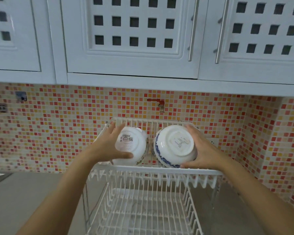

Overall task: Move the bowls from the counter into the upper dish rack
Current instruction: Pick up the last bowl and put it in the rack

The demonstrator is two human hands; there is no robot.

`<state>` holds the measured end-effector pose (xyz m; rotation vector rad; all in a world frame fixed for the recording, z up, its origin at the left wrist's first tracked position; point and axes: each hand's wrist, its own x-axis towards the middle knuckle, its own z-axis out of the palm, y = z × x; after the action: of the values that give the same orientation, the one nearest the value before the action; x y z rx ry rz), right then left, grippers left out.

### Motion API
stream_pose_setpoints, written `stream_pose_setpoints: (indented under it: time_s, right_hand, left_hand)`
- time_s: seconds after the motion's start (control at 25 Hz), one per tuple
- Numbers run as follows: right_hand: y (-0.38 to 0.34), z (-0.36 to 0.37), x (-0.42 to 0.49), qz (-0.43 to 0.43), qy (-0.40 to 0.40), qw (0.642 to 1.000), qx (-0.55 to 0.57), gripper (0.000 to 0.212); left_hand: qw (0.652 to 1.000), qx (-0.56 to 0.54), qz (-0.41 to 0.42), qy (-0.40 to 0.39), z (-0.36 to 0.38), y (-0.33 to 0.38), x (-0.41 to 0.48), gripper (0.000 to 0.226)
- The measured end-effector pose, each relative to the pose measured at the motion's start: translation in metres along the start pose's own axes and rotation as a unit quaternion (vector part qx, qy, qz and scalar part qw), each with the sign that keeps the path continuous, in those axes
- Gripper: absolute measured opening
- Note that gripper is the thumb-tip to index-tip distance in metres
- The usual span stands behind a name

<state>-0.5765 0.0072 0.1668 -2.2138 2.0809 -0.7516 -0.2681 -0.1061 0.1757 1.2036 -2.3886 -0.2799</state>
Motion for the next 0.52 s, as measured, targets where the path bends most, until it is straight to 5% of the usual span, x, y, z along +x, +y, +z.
stream_pose_setpoints:
  time_s: [0.52]
  right_hand:
    - [-0.0016,0.0021,0.0039,0.012,-0.017,0.999,-0.029,0.136]
  left_hand:
    - [0.997,-0.053,-0.005,0.052,0.0109,-0.0035,-0.0024,0.101]
